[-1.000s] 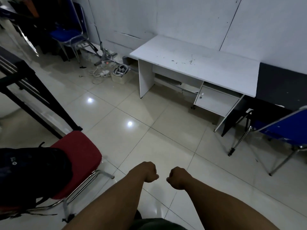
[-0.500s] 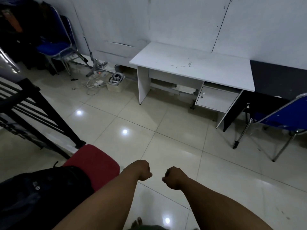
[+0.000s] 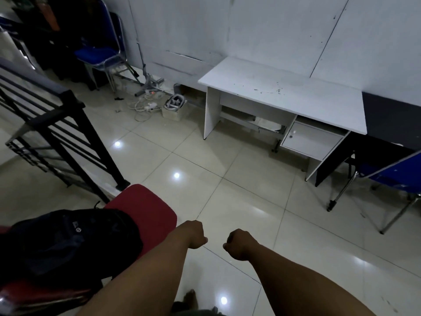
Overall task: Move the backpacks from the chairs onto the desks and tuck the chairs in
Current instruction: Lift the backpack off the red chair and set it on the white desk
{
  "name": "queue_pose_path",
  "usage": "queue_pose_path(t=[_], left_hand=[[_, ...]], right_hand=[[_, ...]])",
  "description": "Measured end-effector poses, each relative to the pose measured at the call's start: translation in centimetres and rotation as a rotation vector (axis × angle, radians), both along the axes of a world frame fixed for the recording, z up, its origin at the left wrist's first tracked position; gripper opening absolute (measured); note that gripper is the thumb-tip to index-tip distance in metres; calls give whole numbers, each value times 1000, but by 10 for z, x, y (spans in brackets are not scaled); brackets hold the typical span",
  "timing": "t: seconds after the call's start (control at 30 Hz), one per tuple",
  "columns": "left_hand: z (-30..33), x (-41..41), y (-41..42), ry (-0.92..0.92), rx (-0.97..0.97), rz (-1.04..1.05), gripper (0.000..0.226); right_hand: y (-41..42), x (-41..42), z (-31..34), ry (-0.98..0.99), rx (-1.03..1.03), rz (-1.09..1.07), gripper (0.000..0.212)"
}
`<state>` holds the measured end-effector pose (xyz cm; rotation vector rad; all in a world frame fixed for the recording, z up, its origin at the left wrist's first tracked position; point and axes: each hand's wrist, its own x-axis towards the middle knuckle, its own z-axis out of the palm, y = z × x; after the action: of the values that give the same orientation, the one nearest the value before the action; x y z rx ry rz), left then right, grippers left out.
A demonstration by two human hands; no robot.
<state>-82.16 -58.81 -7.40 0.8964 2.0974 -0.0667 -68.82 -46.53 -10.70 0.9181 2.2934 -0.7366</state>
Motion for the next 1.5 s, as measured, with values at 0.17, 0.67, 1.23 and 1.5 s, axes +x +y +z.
queue_pose_path(t=[0.17,0.67,1.23,1.5], left_hand=[[0,15,-19,-25,24,0,41],[0,-62,-135,-8,25,-75,42],[-26,-125,-278,-91,-83,159,44],[-18,-149,-293,-104,0,103,34]], right_hand=[[-25,2,-7,-40,15,38,32],[-156,-65,-14,-9,-55,-77,39],[-281,-124,-16,-25,-54,53,38],[-326,-148,-27,-51,-73,64,29]])
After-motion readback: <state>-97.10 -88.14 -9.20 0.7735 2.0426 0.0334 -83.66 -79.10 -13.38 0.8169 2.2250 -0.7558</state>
